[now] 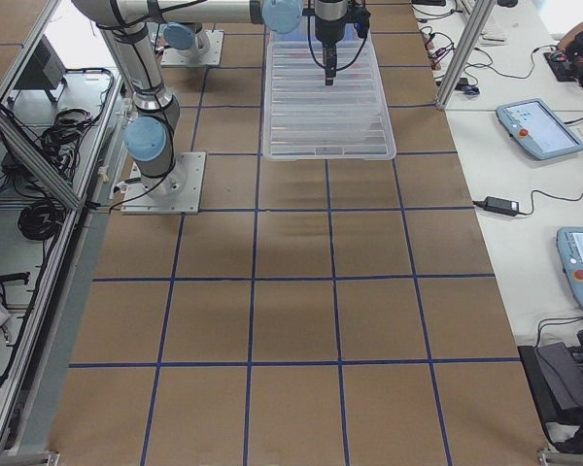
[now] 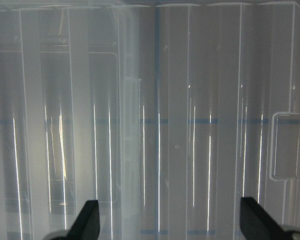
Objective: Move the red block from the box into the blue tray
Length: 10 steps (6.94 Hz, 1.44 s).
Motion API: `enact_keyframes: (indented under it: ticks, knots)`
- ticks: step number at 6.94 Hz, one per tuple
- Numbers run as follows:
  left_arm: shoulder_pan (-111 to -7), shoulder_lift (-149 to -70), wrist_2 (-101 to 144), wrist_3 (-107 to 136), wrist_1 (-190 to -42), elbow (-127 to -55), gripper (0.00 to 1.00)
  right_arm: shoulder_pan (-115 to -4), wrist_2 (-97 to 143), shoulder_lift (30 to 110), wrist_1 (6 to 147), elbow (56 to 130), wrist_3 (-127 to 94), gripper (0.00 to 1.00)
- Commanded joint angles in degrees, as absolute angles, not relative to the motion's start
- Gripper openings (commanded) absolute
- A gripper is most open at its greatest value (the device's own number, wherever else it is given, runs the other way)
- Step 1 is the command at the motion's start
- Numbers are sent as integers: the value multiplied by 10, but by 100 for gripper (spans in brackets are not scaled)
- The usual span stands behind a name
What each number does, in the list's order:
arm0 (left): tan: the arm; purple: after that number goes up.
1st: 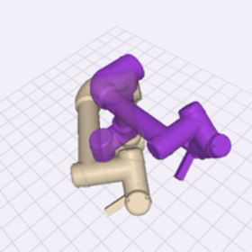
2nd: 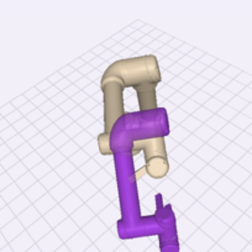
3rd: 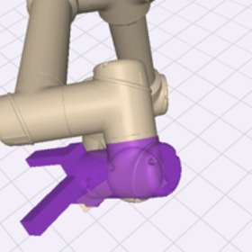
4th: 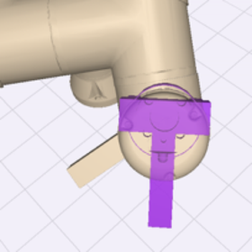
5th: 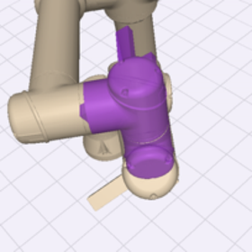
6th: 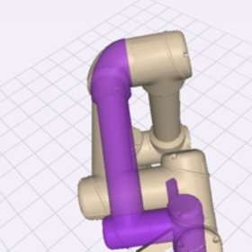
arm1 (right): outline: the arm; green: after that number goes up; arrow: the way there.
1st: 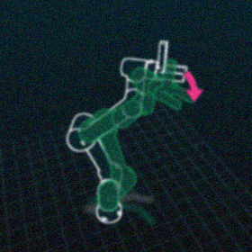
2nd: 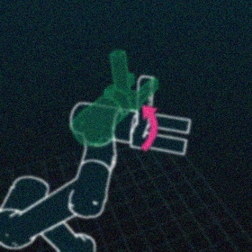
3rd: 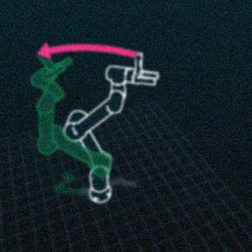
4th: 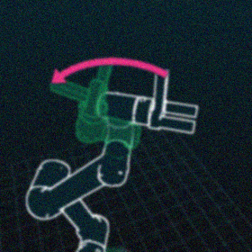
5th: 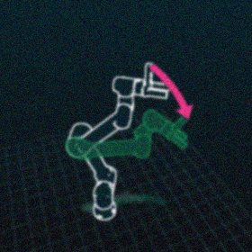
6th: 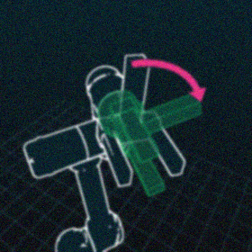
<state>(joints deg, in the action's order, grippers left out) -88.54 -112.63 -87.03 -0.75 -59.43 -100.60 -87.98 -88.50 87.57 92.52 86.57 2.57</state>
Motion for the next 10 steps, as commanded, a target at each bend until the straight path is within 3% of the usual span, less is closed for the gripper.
enact_keyframes:
  ticks: [1, 5, 6, 8, 9, 10]
  knots:
    - [-884, -1136, -871, -5, -593, -1021, 100, -880, -882, 876, 925, 867, 23, 100]
    - [-885, -1158, -876, 18, -590, -1030, 100, -880, -884, 876, 926, 867, 26, 100]
    - [-885, -1162, -876, 29, -562, -1033, 91, -880, -882, 877, 927, 867, 26, 100]
    - [-885, -1169, -877, 26, -513, -1047, 29, -880, -881, 877, 926, 867, 26, 100]
    - [-885, -1165, -880, 26, -512, -1039, 10, -880, -882, 876, 927, 867, 26, 100]
    - [-885, -1152, -878, 26, -518, -1027, 9, -880, -882, 877, 927, 867, 26, 100]
